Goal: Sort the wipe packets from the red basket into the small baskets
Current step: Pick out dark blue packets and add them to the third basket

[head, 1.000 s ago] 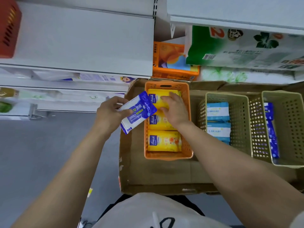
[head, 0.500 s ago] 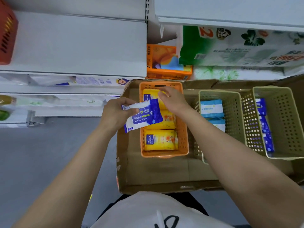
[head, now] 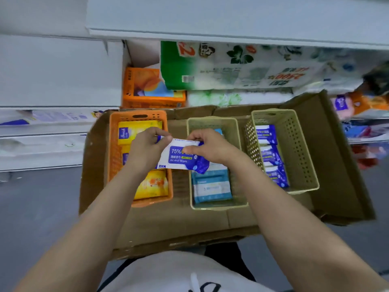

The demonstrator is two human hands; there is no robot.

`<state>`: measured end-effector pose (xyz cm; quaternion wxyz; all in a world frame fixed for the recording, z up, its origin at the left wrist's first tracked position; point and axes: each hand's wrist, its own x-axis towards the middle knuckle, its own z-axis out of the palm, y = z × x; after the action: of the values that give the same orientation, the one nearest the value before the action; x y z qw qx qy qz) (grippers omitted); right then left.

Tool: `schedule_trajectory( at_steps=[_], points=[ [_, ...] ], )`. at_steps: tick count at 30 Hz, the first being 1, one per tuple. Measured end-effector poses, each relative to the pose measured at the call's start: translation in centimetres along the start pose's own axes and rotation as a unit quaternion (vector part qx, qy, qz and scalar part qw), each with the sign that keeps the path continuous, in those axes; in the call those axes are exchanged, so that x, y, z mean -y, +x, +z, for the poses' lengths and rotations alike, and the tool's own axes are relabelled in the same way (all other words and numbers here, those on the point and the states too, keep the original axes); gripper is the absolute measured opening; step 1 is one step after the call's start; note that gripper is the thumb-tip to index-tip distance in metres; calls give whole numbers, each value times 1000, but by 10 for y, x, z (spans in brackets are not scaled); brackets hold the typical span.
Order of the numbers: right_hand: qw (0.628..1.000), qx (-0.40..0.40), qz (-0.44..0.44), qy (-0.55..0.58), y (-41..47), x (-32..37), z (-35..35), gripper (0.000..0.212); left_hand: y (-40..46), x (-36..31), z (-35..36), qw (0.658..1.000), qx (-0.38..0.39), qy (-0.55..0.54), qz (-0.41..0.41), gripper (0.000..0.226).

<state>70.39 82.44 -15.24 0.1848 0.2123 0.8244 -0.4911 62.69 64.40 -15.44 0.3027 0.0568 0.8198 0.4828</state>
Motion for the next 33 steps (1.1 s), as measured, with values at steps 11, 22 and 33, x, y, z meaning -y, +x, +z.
schedule_trajectory(
  at_steps=[11, 22, 33],
  points=[
    [983, -163, 82, -15, -50, -202, -220, 19, -11, -51, 255, 999, 30, -18, -4, 23],
    [979, 2, 56, -197, -13, -255, -196, 32, -14, -36, 324, 993, 10, 3, -116, 56],
    [928, -68, 6, -367, -4, -274, -172, 35, -12, -30, 330, 990, -5, -28, -137, 51]
  ],
)
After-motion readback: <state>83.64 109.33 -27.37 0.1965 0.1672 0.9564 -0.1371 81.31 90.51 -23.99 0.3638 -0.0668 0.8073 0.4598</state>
